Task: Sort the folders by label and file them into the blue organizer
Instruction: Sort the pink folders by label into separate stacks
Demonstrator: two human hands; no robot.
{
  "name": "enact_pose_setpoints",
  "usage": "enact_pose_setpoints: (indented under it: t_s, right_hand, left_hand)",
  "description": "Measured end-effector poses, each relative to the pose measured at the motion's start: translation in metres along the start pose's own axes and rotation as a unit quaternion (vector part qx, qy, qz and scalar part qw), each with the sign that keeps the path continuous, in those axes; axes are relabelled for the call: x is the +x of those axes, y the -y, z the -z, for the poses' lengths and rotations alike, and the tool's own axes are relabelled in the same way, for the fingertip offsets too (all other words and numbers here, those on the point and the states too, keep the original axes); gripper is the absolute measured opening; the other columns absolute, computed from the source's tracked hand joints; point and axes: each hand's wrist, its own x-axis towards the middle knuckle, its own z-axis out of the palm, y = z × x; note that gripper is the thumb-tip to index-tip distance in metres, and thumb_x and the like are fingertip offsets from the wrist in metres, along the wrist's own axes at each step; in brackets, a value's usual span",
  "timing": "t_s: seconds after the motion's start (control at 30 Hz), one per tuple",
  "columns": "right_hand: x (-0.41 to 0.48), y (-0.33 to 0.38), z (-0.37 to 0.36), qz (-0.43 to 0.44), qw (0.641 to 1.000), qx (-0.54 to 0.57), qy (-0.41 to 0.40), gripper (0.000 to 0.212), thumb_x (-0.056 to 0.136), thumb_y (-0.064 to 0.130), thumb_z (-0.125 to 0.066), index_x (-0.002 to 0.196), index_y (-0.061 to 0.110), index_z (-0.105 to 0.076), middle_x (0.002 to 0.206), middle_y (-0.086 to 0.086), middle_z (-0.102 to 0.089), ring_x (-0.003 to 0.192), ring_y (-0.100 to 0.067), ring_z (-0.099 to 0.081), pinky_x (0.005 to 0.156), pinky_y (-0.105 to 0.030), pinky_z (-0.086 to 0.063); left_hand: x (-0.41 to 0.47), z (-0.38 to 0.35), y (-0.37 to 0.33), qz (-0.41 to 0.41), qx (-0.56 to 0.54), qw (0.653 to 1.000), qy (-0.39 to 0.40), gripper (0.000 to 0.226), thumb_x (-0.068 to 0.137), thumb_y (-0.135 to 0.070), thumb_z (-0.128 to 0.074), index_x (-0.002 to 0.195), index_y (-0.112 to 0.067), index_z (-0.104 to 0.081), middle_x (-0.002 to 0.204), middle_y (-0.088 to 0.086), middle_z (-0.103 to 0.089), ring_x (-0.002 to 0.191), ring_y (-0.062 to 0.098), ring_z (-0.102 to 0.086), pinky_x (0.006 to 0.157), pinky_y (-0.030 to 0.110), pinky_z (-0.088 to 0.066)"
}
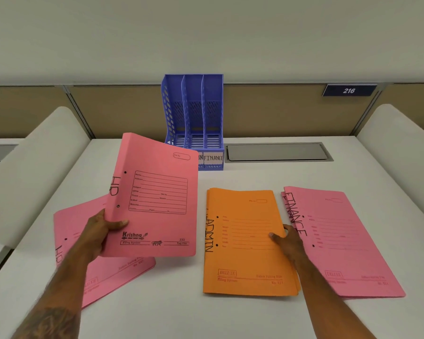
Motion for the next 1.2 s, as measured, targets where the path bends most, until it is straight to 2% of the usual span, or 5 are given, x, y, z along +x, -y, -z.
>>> enact_pose_setpoints:
  t_s: [0.37, 0.57, 0.8, 1.0, 1.2]
  right_hand:
    - [-0.011, 0.021, -0.004, 0.029, 0.963, -0.259, -0.071, 0.051, 0.089, 0.029, -0.066, 0.133, 0.01, -0.049, 0.133, -0.015, -0.052, 0.118, -0.031, -0.053, 0.092, -0.038, -0.05]
    - [-0.033, 0.106, -0.045, 0.138, 0.983, -0.105, 0.053, 0.047, 0.092, 0.047, -0.059, 0.126, 0.016, -0.059, 0.123, -0.008, -0.064, 0.102, -0.018, -0.06, 0.08, -0.031, -0.05]
    - [-0.074, 0.179, -0.128, 0.091, 0.946, 0.078, 0.301, 0.076, 0.084, 0.052, -0.066, 0.146, 0.021, -0.035, 0.135, -0.008, -0.057, 0.109, -0.024, -0.061, 0.08, -0.034, -0.054]
    - [-0.098, 0.19, -0.202, 0.088, 0.943, 0.085, 0.31, 0.056, 0.09, 0.031, -0.067, 0.138, 0.014, -0.046, 0.126, -0.007, -0.064, 0.109, -0.025, -0.062, 0.092, -0.044, -0.051]
    - [-0.122, 0.213, -0.274, 0.115, 0.947, 0.07, 0.291, 0.026, 0.094, 0.017, -0.062, 0.12, 0.018, -0.06, 0.116, -0.004, -0.067, 0.092, -0.019, -0.067, 0.069, -0.031, -0.057]
  left_hand:
    - [-0.01, -0.012, 0.0, -0.02, -0.022, 0.999, 0.026, 0.043, 0.077, 0.0, -0.074, 0.115, -0.015, -0.06, 0.101, 0.016, -0.075, 0.087, 0.039, -0.073, 0.071, 0.054, -0.061]
    - [-0.029, -0.015, -0.007, -0.04, -0.047, 0.998, 0.022, 0.04, 0.079, 0.002, -0.073, 0.114, -0.014, -0.061, 0.102, 0.016, -0.075, 0.087, 0.037, -0.074, 0.068, 0.049, -0.062]
    - [-0.054, 0.011, -0.005, -0.075, -0.072, 0.995, 0.006, 0.049, 0.079, 0.001, -0.073, 0.123, -0.014, -0.058, 0.11, 0.013, -0.074, 0.094, 0.036, -0.072, 0.077, 0.051, -0.061]
    - [-0.063, 0.066, 0.006, -0.067, -0.097, 0.993, -0.02, 0.051, 0.08, 0.004, -0.072, 0.124, -0.016, -0.054, 0.114, 0.015, -0.071, 0.099, 0.039, -0.07, 0.083, 0.059, -0.057]
    - [-0.051, 0.117, 0.035, -0.061, -0.068, 0.993, -0.076, 0.046, 0.087, -0.008, -0.072, 0.124, -0.017, -0.046, 0.119, 0.012, -0.066, 0.093, 0.03, -0.073, 0.072, 0.046, -0.062]
